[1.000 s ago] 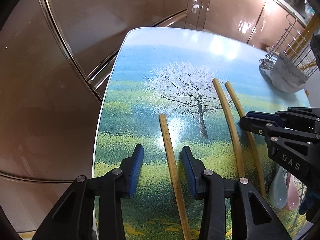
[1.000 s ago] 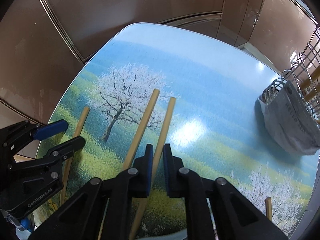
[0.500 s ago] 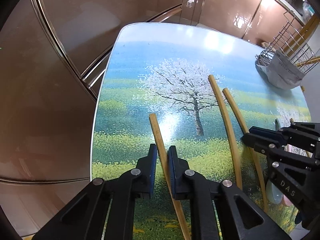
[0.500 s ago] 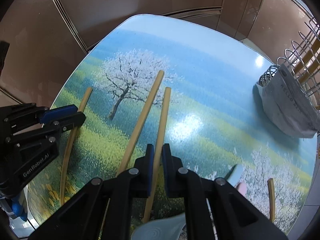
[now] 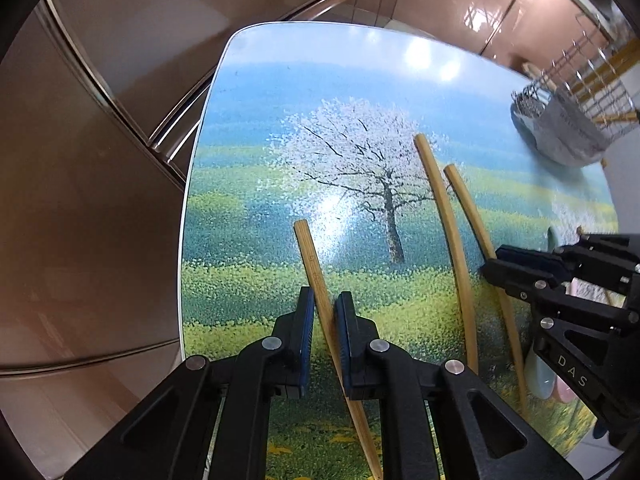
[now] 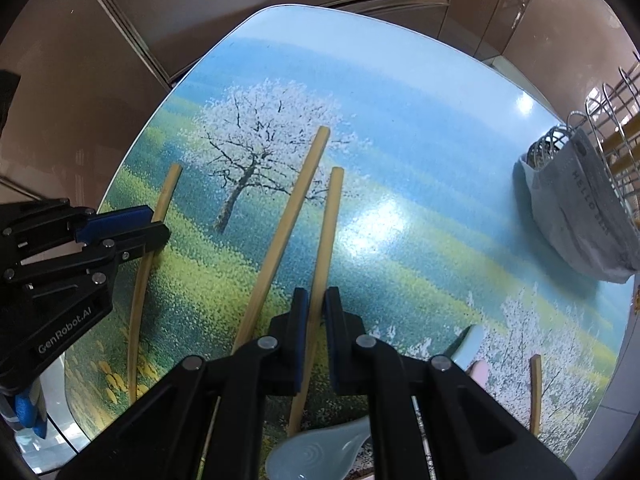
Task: Organize utensils
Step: 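Lift the right tool's chopstick off the table while the left tool lifts its chopstick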
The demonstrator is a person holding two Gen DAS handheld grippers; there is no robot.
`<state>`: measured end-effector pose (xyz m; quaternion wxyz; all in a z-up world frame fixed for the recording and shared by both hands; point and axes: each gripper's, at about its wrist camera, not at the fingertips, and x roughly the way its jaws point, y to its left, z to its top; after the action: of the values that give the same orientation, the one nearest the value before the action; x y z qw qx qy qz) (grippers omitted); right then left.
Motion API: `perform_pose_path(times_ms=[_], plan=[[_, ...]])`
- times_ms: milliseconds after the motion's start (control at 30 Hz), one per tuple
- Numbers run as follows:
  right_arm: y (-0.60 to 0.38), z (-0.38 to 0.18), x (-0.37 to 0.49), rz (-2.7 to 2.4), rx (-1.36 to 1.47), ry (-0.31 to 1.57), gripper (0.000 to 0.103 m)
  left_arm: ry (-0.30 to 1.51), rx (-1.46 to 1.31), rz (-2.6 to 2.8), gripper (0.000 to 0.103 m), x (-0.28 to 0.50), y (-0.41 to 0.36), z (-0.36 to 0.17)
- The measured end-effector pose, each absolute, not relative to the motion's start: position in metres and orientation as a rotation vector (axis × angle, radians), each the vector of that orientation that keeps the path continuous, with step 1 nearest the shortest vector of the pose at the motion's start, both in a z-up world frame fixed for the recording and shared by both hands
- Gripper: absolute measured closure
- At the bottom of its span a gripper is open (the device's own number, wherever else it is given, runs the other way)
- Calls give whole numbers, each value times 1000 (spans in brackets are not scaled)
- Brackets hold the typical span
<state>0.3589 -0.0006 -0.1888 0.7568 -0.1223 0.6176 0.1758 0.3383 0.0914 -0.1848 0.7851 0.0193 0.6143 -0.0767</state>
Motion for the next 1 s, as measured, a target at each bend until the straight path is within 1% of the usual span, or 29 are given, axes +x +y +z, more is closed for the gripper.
perform_pose_path(times_ms=[300,500,633,1000], plan=[[5,-190,359,372,-235,1321,96,1289,91,-155,93,330,80,-182],[-15,-188,355,400,-156,1274,97,1240,26,-123,97,324,88,-183],[-28,-178,344,446,-92,1215,97,1201,-28,-116,97,319,96,-182],[-60,-154,309,516,62,1113,97,1115,-121,-144,97,289,101,-151]])
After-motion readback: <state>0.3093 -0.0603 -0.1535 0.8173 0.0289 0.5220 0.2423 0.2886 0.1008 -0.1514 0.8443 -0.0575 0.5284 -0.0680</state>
